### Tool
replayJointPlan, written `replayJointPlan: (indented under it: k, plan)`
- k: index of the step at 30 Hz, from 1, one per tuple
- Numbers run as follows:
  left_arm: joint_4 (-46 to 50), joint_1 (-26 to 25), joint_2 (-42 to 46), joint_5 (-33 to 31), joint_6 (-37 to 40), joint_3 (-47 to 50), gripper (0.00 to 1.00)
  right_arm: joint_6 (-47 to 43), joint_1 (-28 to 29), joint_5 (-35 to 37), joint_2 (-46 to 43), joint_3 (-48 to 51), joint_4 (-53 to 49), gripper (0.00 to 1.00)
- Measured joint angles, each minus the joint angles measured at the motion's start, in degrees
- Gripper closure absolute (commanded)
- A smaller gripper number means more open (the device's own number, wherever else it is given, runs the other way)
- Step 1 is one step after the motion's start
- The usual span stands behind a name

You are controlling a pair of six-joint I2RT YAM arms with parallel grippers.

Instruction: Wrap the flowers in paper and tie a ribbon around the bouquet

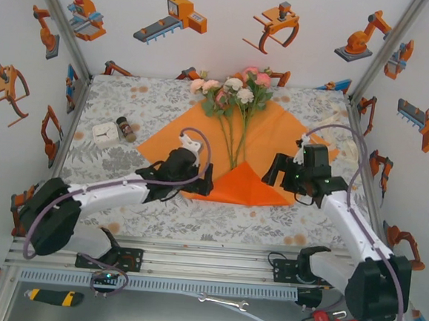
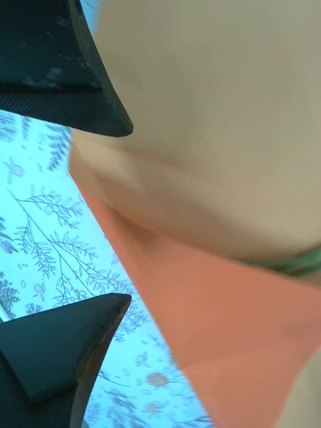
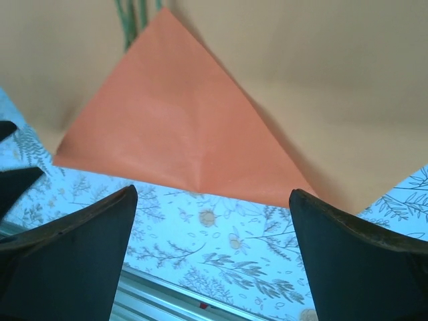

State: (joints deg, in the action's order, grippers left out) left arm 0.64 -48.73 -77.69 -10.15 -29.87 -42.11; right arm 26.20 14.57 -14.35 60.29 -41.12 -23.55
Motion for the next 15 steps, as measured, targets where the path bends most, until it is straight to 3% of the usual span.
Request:
replayJointPlan:
  k: [3, 7, 11, 15]
  plan:
    - [6.10, 7.30, 2.99, -4.17, -6.54, -0.59, 0.23, 1.62, 9.20, 2.73, -0.28, -1.62, 0.37, 0.20]
    - [10.19, 18.36, 5.46, -6.86, -13.79, 1.14, 0.23, 2.99, 19.43, 6.36, 5.95, -5.22, 2.54, 0.24]
    - [11.61, 24.30, 5.03, -7.98, -17.70, 3.30, 0.23, 2.45, 25.05, 11.19, 15.04, -9.09, 4.33, 0.30]
    - [10.97, 27.63, 1.03, -8.37, -18.80, 3.48, 0.22, -0.13, 26.69, 16.61, 23.50, -11.52, 6.14, 0.30]
